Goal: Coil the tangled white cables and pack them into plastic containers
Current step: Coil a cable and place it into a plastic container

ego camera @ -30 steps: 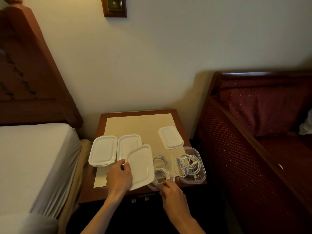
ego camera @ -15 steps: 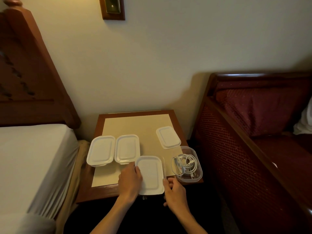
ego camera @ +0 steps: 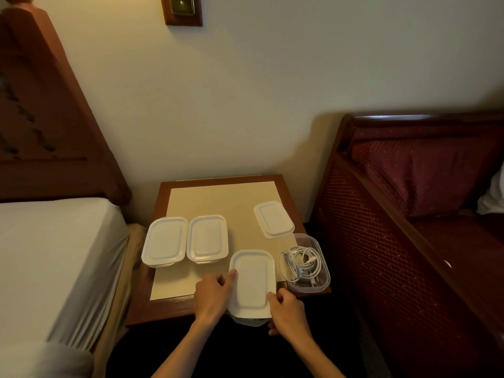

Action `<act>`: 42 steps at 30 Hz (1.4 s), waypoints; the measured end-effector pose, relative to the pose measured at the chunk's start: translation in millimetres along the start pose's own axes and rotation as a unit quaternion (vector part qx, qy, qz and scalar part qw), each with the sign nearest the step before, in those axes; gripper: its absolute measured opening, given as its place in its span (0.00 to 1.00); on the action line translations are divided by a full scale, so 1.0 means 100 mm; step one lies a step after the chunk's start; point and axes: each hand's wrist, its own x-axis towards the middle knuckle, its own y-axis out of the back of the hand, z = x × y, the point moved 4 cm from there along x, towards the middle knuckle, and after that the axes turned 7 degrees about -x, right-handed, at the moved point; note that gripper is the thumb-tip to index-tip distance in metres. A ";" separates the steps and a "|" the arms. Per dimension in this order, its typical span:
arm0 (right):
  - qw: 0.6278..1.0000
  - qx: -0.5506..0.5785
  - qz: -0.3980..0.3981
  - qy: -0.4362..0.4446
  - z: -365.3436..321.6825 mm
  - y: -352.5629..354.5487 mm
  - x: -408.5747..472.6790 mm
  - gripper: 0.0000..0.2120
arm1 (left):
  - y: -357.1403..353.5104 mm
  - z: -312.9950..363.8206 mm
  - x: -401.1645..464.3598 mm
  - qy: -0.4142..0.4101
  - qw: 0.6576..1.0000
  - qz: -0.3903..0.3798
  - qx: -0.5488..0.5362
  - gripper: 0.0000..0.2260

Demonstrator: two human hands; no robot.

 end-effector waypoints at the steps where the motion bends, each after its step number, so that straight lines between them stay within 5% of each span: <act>1: 1.000 -0.006 -0.006 -0.002 0.00 -0.01 0.01 0.11 | 0.00 -0.02 0.00 0.007 1.000 -0.002 -0.013 0.23; 9: 0.997 0.050 -0.060 -0.002 0.04 -0.06 0.01 0.03 | -0.02 -0.15 0.04 0.028 0.997 -0.008 -0.069 0.20; 21: 0.992 0.093 -0.070 0.052 -0.22 0.03 0.03 0.09 | 0.04 -0.05 -0.03 0.040 0.967 -0.100 -0.233 0.18; 24: 0.990 0.123 -0.039 0.052 -0.48 0.12 0.11 0.20 | 0.10 0.04 -0.03 -0.005 0.973 -0.102 -0.207 0.20; 28: 0.998 0.024 0.027 0.058 -0.86 0.22 0.26 0.31 | 0.05 0.09 -0.10 -0.030 0.968 -0.130 -0.212 0.24; 33: 0.993 -0.046 0.104 0.030 -0.87 0.18 0.42 0.31 | 0.02 0.08 -0.10 -0.010 0.968 -0.124 -0.219 0.22; 37: 0.990 -0.093 0.093 0.057 -0.96 0.17 0.49 0.32 | -0.04 0.08 -0.05 0.023 0.969 -0.111 -0.219 0.17; 42: 0.969 -0.167 0.083 0.163 -1.21 0.25 0.59 0.25 | -0.09 0.02 0.03 0.057 0.981 -0.063 -0.177 0.21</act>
